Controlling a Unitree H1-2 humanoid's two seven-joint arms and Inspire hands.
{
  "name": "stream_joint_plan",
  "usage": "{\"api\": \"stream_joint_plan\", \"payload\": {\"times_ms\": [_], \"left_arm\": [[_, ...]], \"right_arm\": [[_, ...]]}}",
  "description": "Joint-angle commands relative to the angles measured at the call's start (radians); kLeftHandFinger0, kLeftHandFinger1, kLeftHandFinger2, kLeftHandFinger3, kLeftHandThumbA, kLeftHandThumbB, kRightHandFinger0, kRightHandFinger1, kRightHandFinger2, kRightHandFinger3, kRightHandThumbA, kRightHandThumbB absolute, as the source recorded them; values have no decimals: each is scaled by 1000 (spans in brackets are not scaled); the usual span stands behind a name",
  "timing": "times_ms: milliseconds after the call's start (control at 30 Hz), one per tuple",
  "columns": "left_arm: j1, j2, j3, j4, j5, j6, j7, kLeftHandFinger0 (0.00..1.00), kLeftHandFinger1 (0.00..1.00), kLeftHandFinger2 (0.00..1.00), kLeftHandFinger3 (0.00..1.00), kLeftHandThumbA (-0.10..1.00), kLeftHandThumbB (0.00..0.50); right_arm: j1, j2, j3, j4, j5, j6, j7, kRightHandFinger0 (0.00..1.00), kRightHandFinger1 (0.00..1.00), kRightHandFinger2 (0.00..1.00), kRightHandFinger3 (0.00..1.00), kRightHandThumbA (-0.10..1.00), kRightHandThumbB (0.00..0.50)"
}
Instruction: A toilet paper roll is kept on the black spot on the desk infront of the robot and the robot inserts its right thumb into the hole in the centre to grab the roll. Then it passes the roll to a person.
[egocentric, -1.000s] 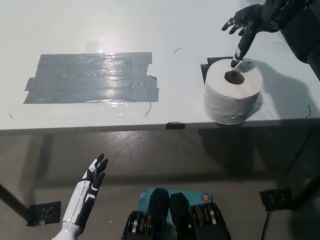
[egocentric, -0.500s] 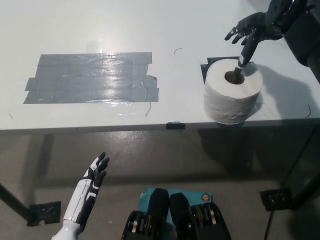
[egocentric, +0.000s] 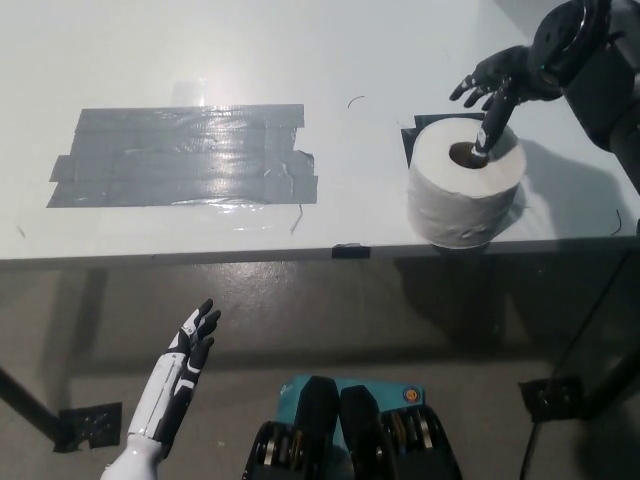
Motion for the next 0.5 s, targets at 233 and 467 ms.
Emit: {"api": "stream_joint_plan", "payload": {"times_ms": [233,467], "left_arm": [[-19,8,2,-18,2,-17,-4,1000,1000,1000,1000,1000,149],[-19,5,0,-24,6,-20,-1,1000,1000,1000,1000,1000,149]], "right_arm": [[-25,13,-19,-7,-35,-9,-120,1000,1000,1000,1000,1000,393],[-4,19,-17,-16,-46,-32,-135,1000,1000,1000,1000,1000,327]]}}
